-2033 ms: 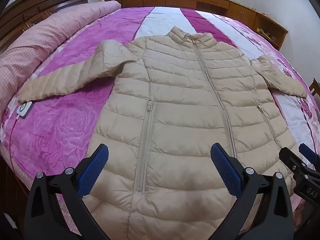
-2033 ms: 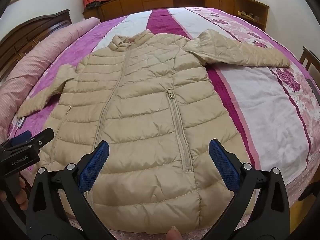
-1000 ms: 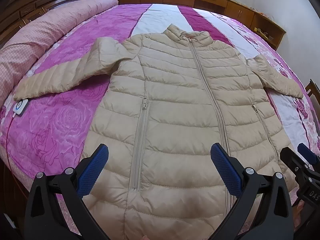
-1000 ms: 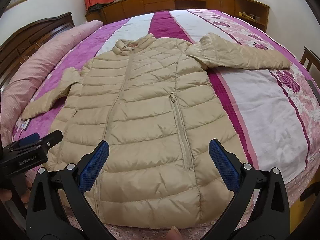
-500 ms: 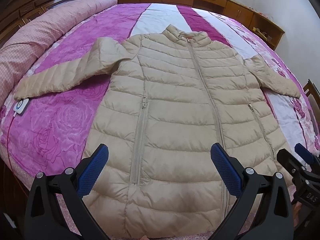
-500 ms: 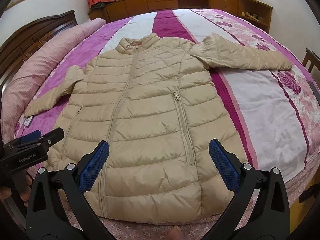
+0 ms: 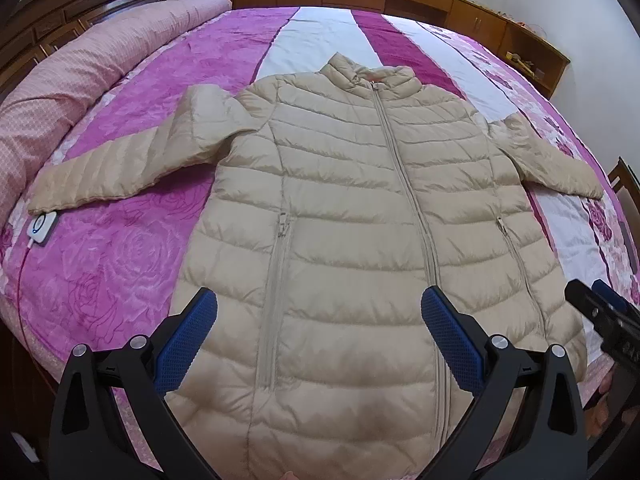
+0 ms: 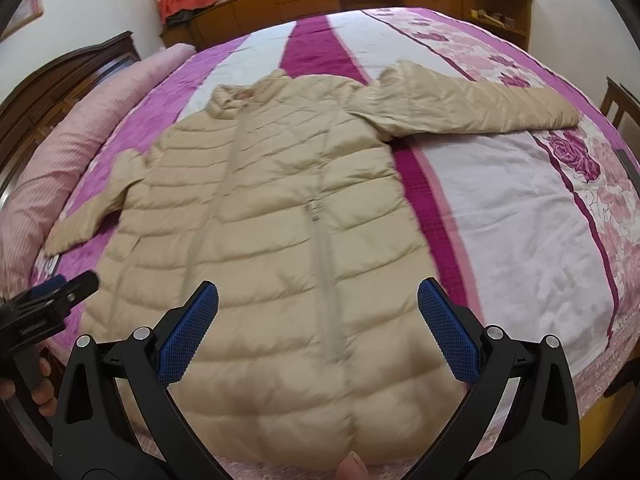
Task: Fold large clothes
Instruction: 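Move the right tool to the jacket sleeve cuff and close on it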
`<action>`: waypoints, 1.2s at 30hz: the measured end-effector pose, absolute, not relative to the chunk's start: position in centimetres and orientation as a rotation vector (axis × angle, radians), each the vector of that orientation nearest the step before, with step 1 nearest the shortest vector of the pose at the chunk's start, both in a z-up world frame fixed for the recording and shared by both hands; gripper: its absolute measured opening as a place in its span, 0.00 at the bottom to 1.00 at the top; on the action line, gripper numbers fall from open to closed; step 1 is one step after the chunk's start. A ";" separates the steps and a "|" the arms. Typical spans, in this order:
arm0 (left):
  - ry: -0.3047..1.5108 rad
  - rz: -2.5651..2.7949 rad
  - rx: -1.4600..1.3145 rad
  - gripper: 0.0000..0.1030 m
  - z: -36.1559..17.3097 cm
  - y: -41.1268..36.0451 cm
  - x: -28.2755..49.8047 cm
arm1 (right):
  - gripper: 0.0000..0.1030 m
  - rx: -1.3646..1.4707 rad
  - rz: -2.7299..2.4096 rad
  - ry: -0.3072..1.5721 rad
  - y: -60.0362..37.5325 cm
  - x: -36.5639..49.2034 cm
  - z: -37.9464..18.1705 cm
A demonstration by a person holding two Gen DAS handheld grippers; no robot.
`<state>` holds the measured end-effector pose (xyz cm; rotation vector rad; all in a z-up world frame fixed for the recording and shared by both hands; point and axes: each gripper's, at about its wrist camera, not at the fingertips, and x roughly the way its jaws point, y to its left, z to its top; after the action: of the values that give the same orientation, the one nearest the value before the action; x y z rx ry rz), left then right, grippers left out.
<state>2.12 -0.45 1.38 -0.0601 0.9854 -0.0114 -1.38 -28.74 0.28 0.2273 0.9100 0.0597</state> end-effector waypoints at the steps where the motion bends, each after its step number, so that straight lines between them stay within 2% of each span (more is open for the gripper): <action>1: 0.987 -0.012 -0.061 0.95 1.3 -0.5 2.3 | 0.97 0.237 0.054 0.908 -29.5 -0.8 0.1; 10: 1.034 -0.013 -0.041 0.95 0.0 -2.3 5.7 | 0.97 0.311 -0.003 0.913 -36.8 4.8 0.1; 20: 1.055 0.014 -0.037 0.95 -0.9 -2.8 8.1 | 0.97 0.454 -0.154 0.884 -49.0 11.2 -0.7; 29: 1.107 0.042 -0.004 0.95 -3.1 -2.8 8.7 | 0.97 0.625 -0.314 0.895 -58.9 17.4 -3.9; 36: 1.139 0.047 0.009 0.95 -4.4 -2.9 8.6 | 0.97 0.732 -0.346 0.896 -62.3 20.3 -5.9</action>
<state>8.65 -2.92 -4.43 0.0094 1.1393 0.0467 20.34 -62.26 -5.93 0.7319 0.8962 -0.3463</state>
